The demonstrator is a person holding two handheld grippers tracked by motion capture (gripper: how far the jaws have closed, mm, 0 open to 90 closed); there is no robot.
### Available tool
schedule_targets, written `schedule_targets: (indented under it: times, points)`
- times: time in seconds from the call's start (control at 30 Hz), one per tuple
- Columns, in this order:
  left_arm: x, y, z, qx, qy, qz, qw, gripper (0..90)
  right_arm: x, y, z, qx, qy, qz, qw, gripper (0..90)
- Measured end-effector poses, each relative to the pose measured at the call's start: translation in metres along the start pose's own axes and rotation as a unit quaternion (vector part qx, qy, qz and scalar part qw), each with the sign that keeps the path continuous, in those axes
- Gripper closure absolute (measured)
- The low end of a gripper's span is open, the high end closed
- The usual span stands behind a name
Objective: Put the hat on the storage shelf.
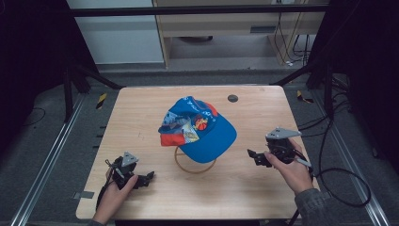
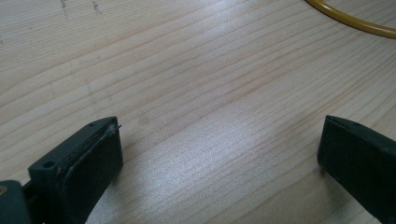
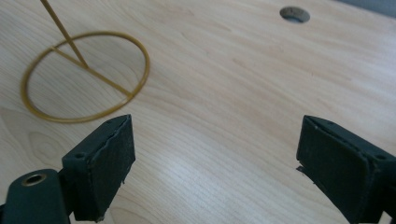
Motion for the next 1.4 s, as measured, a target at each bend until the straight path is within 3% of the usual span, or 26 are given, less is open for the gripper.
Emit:
schedule_targets:
  times: [0.2,0.5,1.03,1.4]
  points:
    - [0.0,0.0,0.0,0.0,0.0,0.0,1.0,0.0,-0.021,-0.02,0.0,-0.013,-0.007,0.013,0.9998,11.9]
    - [0.0,0.0,0.0,0.0,0.0,0.0,1.0,0.0,-0.038,-0.038,0.0,-0.029,-0.014,0.029,0.9991,12.2]
    - [0.0,0.0,0.0,0.0,0.0,0.0,1.0,0.0,-0.051,-0.063,0.0,-0.057,-0.019,0.029,0.9978,12.5]
    - [0.0,0.0,0.0,0.0,0.0,0.0,1.0,0.0,-0.058,-0.069,0.008,-0.05,-0.014,0.031,0.9982,11.2]
Point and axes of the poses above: each handheld gripper's, and its own axes: x roughly backward along the jaws, y roughly out of its top, z roughly to its left, the point moved 1 cm from there along -x, roughly forward along the jaws, and after that the axes turned 4 degrees about z, right-handed, at the moved point
